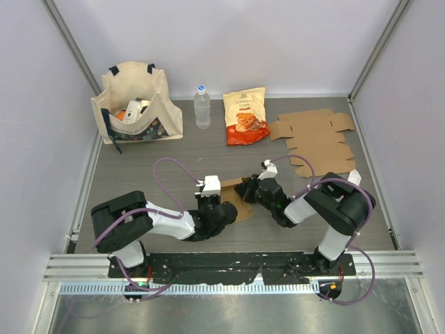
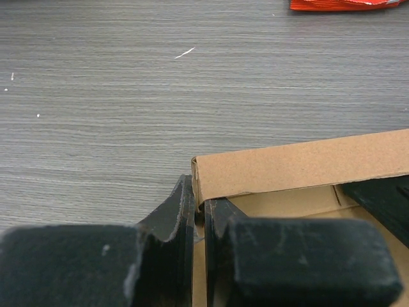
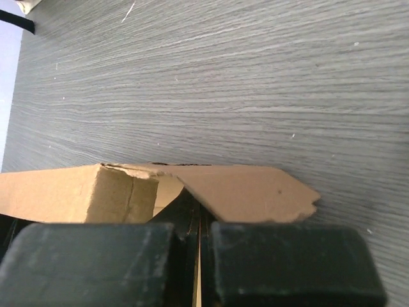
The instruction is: Fold the paper box
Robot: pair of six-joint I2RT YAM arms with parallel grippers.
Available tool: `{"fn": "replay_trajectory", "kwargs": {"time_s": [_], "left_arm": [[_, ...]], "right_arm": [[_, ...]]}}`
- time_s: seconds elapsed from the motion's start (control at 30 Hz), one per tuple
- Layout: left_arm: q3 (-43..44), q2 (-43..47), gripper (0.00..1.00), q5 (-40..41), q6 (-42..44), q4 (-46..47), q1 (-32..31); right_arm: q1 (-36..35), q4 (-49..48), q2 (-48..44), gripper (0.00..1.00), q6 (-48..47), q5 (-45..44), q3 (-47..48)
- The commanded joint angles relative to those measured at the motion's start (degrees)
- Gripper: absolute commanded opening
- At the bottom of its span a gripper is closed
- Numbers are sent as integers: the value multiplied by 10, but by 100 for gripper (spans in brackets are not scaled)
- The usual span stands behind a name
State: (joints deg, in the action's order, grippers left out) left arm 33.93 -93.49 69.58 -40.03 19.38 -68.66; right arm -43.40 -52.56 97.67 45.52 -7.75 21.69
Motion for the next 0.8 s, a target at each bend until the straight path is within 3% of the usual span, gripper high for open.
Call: {"fn": "replay_trajectory", "kwargs": {"time_s": [0.0,0.13,0.27,0.37,0.47,0.6,0.77], "left_arm": [[2,4,0,28,-22,22,-2],[10,10,0,25,-51,-26,-2],[27,15,0,17,-97,-113,-2],[43,13,0,20,-164,-192,-2],[56,10,0,26,-196,-259,-2],[43,28,0,10,-175,-240,-2],[23,39,0,-30,-107,-175,-2]], "right_arm": [[23,14,10,2,10,48,9],[34,243,-121,12,-38,66,31],[41,519,-229,36,-96,45,68],[56,648,-281,44,-112,48,95],[57,707,-323,56,-141,32,125],[59,723,-327,65,-212,-6,169],[114,668,-289,67,-310,114,209]]}}
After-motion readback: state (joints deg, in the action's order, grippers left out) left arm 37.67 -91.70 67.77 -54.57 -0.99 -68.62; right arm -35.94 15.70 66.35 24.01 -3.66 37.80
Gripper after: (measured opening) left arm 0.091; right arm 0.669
